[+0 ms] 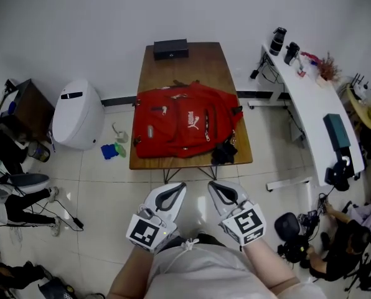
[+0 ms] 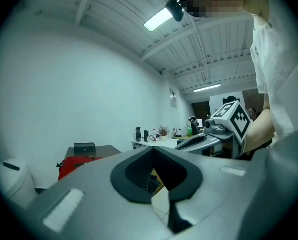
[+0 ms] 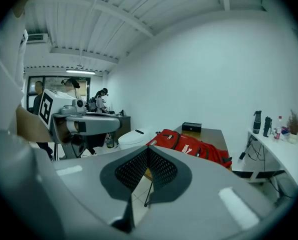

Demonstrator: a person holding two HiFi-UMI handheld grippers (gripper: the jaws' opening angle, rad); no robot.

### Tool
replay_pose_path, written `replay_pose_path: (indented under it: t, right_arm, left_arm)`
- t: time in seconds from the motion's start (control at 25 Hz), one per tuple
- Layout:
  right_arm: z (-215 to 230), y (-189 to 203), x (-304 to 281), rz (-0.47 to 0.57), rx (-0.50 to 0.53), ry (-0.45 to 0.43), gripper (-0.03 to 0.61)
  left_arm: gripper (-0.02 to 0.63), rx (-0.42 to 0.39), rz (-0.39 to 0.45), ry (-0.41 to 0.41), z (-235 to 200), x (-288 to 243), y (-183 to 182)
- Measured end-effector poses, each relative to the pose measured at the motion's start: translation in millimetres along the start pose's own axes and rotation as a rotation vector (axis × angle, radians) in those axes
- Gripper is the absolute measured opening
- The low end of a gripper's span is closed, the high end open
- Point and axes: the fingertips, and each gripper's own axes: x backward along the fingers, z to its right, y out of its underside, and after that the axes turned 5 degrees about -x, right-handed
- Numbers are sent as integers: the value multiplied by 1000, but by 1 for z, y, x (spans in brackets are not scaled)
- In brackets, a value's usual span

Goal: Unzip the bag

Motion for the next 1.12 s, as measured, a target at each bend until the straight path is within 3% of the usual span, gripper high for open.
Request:
replay_pose_path:
  t: [0.36,0.6,0.84,1.12]
  right_arm:
    - [-38,-16,-10,33,-15,39,6]
    - [-42,-19,-11,53,-16,36,6]
    - [-44,-20,-13,59,44,25,6]
    - [-41,-27,-13,55,27,24,6]
  left_arm:
    - [6,1,44,9,-12,30,-20]
    - [6,42,33,18,-13,36,-13]
    - [6,10,23,35,-16,37,-10]
    - [6,12,40,45,-16,31,-20]
